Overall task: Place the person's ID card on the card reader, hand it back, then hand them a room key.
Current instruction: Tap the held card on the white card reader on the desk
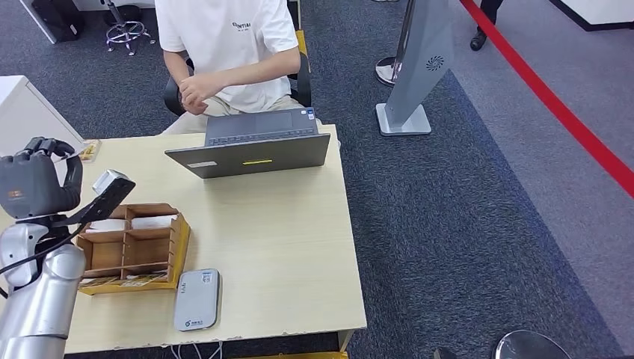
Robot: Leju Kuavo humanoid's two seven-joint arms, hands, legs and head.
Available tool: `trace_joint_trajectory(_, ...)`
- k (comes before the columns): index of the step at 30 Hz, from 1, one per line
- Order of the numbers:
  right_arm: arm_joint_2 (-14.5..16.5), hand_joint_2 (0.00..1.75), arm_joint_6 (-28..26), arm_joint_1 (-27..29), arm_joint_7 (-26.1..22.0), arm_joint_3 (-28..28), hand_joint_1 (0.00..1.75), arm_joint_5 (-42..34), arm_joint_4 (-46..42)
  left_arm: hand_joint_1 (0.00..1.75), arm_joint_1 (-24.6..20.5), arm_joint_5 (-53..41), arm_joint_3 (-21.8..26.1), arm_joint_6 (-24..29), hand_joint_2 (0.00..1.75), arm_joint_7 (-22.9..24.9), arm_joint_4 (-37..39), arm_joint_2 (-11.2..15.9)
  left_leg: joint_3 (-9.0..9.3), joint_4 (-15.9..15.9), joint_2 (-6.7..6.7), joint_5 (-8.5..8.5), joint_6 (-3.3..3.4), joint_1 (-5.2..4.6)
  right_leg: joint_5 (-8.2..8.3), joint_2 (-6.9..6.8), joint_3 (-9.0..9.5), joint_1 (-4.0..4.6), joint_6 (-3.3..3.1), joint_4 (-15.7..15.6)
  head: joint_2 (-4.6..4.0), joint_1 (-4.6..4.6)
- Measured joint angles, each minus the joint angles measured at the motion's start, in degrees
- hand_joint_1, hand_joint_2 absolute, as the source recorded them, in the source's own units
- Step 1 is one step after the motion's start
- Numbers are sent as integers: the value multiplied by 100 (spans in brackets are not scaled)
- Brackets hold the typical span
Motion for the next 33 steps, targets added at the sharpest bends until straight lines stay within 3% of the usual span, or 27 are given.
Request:
trace_joint_trajectory(9,0,175,27,74,-59,-19,0,-87,0,175,624,-178,-523,-102,175,301,-1248,66,1,0,1,-1,1,0,0,0,0,0,0,-1,0,-1)
trace_joint_trajectory(33,0,175,36,179,-175,-206,0,-284,0,175,1852,-456,-956,-396,175,480,-2701,225,0,0,1,-4,4,0,-2,-1,0,0,2,-2,-1,0)
